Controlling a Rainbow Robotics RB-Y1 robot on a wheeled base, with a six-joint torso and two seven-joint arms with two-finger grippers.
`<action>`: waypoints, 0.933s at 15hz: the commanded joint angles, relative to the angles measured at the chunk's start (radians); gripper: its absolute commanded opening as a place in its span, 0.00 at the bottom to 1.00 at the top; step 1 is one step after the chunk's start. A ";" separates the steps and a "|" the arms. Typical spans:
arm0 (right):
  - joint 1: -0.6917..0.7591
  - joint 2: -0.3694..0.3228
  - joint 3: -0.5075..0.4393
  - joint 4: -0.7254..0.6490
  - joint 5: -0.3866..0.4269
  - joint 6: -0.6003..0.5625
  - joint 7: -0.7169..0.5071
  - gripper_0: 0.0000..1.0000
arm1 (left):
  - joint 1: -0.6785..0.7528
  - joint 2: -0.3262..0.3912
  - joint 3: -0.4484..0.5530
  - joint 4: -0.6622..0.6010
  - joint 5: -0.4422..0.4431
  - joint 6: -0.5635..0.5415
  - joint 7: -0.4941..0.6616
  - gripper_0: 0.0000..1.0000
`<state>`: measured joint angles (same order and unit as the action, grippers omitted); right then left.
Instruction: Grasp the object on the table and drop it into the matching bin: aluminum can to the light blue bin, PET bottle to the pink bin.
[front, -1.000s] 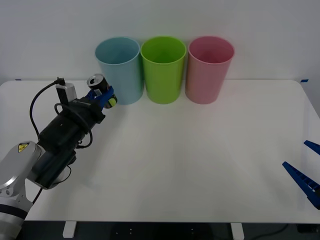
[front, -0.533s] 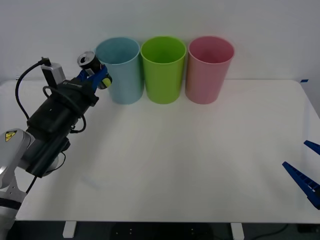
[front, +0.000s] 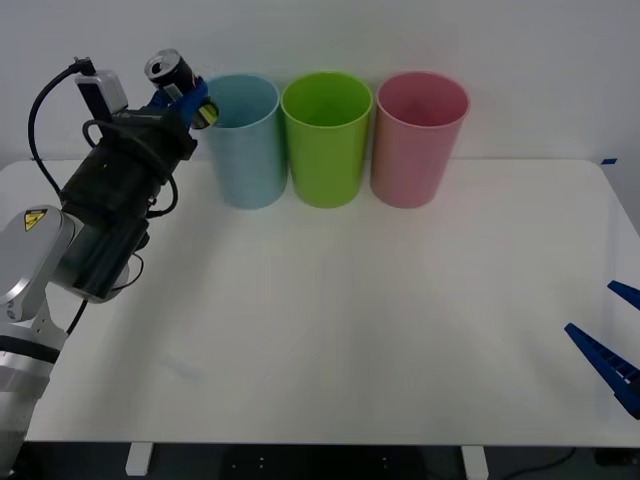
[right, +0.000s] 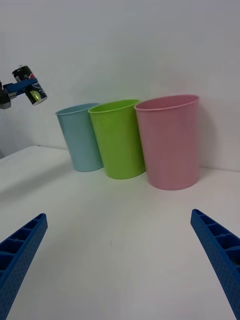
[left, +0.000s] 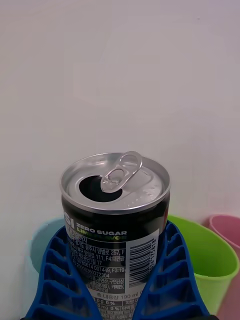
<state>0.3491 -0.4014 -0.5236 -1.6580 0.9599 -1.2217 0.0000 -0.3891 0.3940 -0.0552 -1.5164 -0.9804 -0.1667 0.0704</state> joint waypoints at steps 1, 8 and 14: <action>0.000 0.000 0.000 0.000 0.000 0.000 0.000 1.00 | -0.070 0.000 -0.002 0.074 -0.009 0.012 0.000 0.00; 0.000 0.000 0.000 0.000 0.000 0.000 0.000 1.00 | -0.272 0.000 -0.051 0.323 -0.032 0.044 0.002 0.00; 0.000 0.000 0.000 0.000 0.000 0.000 0.000 1.00 | -0.438 -0.003 -0.137 0.532 -0.020 0.101 -0.001 0.00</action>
<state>0.3491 -0.4014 -0.5236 -1.6581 0.9599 -1.2217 0.0000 -0.8078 0.3924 -0.1803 -1.0102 -1.0041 -0.0732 0.0703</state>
